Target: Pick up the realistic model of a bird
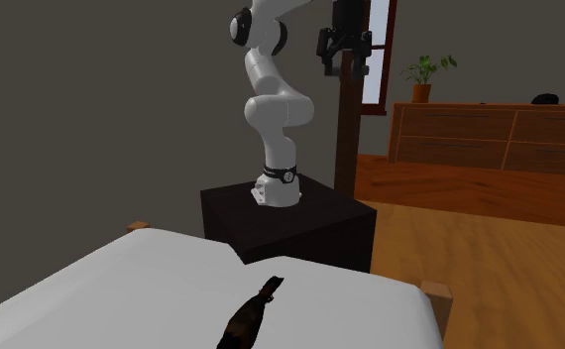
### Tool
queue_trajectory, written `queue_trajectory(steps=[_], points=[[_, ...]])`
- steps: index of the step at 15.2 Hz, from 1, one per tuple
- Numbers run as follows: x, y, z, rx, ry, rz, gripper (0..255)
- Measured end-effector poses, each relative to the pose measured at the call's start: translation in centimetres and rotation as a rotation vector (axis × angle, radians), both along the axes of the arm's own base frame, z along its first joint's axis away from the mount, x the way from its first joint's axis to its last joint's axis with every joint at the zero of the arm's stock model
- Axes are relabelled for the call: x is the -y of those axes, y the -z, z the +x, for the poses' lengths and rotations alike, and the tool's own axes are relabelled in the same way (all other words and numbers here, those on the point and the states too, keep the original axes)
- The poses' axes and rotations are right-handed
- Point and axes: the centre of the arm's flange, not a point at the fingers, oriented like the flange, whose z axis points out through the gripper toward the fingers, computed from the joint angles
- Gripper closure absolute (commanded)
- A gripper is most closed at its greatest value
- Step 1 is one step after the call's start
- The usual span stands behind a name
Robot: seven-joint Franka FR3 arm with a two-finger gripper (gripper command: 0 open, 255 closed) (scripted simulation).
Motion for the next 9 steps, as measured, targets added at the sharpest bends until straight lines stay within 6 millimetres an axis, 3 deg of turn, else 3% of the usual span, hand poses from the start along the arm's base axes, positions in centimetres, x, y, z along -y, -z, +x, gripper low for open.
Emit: queue_trajectory(steps=[2,9], points=[[0.4,0.5,0.4,0.0,0.008,0.001,0],[5.0,6.5,4.2,0.017,0.125,0.014,0]])
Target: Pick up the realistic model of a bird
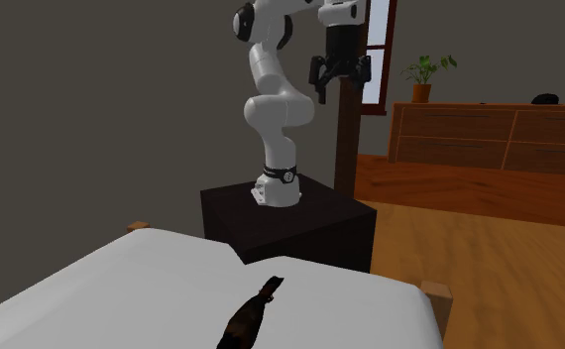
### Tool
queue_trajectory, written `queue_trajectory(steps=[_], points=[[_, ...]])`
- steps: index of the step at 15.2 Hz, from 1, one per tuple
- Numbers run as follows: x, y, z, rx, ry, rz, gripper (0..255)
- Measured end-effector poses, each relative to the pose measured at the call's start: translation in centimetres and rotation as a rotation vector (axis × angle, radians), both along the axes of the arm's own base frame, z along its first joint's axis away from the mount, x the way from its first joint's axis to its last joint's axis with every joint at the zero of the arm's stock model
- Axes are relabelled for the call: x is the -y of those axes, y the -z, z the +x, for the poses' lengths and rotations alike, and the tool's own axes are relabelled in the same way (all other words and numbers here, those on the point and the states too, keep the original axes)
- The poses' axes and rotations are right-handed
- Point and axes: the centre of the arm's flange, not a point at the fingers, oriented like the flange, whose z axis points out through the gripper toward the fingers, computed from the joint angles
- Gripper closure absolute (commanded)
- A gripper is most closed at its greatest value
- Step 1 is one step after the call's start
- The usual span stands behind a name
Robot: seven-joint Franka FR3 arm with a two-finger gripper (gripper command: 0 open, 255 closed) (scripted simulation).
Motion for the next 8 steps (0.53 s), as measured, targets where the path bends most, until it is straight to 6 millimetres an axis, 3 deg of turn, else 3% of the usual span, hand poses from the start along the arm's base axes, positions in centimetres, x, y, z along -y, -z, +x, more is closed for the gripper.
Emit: queue_trajectory(steps=[8], points=[[6.4,7.5,3.6,0.022,0.143,0.016,0]])
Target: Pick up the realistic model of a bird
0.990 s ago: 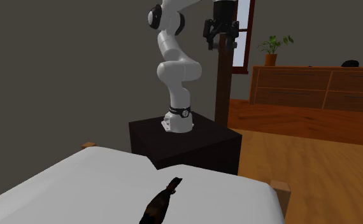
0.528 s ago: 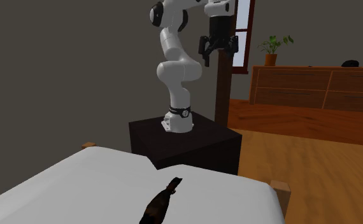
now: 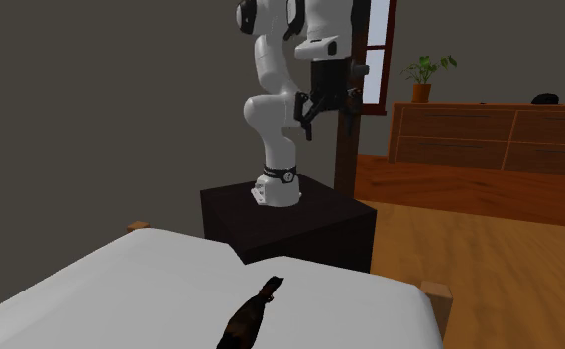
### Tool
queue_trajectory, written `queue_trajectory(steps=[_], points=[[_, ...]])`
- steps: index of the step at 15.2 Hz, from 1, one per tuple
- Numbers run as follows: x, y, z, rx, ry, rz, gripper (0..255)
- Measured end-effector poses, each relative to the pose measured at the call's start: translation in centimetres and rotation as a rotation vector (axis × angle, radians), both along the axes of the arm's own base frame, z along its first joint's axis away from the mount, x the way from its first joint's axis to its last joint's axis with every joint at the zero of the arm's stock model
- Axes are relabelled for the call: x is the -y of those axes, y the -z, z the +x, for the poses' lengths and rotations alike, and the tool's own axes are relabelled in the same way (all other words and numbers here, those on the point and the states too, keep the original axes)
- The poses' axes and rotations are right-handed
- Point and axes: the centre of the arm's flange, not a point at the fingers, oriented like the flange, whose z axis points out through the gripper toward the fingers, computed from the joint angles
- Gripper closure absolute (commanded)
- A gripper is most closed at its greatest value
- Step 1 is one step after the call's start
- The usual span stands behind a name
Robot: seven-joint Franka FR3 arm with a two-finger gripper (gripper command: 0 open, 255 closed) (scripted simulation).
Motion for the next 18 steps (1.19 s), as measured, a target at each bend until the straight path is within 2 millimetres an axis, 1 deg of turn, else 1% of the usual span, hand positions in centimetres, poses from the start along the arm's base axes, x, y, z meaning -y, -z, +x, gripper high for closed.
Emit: queue_trajectory(steps=[3,6,7,8,10,12,15,18], points=[[2.5,3.1,1.3,0.008,0.053,0.006,0],[4.9,5.5,2.7,0.018,0.107,0.012,0],[6.0,6.5,3.1,0.02,0.125,0.014,0],[7.0,7.4,3.3,0.023,0.143,0.016,0],[8.4,9.3,3.7,0.028,0.178,0.021,0],[10.2,11.1,4.5,0.034,0.214,0.025,0],[12.9,14.2,5.3,0.043,0.268,0.03,0],[15.6,16.9,6.0,0.051,0.321,0.036,0]])
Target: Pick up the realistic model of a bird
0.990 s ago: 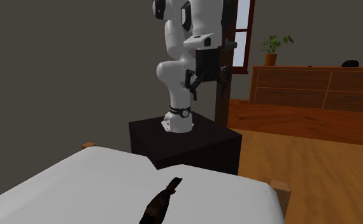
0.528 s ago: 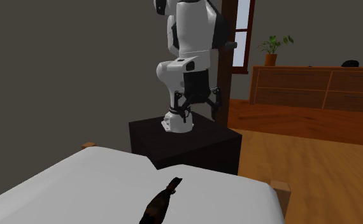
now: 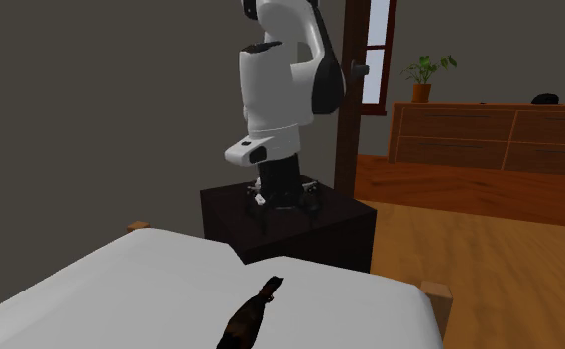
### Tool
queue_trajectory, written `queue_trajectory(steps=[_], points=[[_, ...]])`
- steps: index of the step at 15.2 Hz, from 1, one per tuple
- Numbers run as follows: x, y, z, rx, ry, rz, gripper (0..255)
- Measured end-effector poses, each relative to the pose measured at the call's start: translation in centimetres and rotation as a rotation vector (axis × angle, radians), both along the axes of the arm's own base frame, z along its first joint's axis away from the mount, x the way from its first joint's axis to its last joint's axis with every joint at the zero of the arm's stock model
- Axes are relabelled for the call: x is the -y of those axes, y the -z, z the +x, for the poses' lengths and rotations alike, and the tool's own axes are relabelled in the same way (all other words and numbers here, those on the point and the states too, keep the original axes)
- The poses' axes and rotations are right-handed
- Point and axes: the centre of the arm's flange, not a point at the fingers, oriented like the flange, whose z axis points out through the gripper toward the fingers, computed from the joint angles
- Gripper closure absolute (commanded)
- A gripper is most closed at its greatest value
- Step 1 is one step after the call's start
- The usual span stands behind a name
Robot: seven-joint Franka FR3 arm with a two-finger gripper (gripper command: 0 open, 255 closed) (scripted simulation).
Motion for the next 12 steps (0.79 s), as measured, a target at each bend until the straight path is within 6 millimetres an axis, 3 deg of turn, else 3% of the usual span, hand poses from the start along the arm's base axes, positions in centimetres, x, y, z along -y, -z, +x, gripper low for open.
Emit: queue_trajectory(steps=[9,12], points=[[8.1,8.7,1.5,0.025,0.161,0.016,0],[8.9,10.4,1.5,0.028,0.18,0.019,0]])
